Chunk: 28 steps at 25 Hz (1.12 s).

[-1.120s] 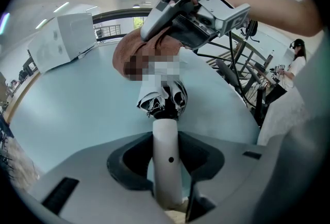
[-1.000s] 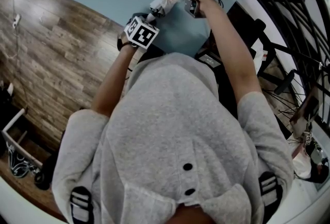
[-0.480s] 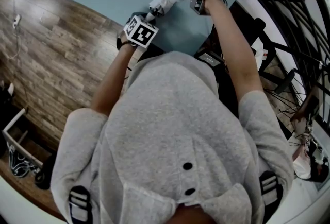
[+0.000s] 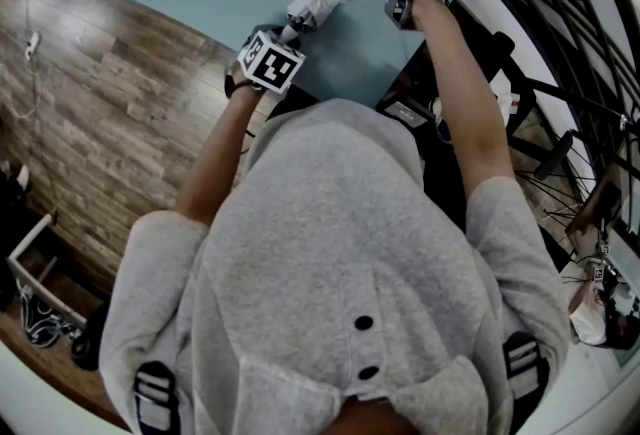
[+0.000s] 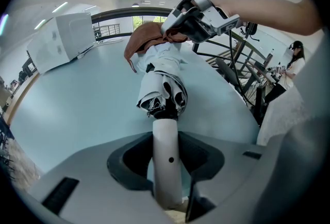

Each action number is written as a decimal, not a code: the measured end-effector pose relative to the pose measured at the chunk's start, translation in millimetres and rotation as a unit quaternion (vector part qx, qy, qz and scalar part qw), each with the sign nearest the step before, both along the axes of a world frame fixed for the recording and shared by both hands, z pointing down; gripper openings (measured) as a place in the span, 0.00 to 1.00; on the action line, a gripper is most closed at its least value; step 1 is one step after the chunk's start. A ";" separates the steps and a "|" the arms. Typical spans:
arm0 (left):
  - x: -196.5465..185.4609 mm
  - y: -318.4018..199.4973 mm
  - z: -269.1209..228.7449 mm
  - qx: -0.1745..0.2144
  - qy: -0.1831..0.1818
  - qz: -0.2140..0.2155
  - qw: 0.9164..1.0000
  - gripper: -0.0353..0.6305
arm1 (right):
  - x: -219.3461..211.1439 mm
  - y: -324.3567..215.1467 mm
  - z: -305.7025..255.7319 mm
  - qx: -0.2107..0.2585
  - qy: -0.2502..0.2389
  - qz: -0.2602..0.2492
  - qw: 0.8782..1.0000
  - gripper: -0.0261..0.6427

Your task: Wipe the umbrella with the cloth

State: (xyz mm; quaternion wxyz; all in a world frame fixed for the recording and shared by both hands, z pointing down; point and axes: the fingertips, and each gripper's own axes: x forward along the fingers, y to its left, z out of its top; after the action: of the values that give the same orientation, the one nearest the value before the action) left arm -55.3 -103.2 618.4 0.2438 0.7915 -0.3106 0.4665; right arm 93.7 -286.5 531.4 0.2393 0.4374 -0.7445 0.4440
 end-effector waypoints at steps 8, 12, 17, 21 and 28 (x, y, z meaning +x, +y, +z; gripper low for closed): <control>-0.7 -1.4 0.7 0.003 -0.008 0.001 1.000 0.29 | 25.4 14.1 2.7 0.004 0.006 0.020 1.000 0.16; 1.1 -2.6 0.5 0.005 -0.008 0.002 1.000 0.29 | 39.6 28.5 6.9 0.003 0.007 0.030 1.000 0.16; 2.3 -0.6 2.5 0.001 -0.008 0.000 1.000 0.29 | 62.7 54.2 5.7 0.011 0.017 0.036 0.999 0.16; 2.2 3.2 3.1 -0.002 -0.009 -0.011 1.000 0.29 | 78.4 80.7 -14.3 0.055 0.030 0.026 0.998 0.16; -3.6 16.7 -33.1 0.055 0.035 -0.055 0.996 0.29 | 93.5 138.8 -83.7 0.179 0.066 0.021 0.981 0.16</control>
State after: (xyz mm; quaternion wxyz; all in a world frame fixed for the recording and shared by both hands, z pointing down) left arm -58.9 -86.5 585.3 0.2359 0.8010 -0.3701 0.4071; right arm 187.2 -147.7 447.7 0.1966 0.5171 -0.7853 0.2780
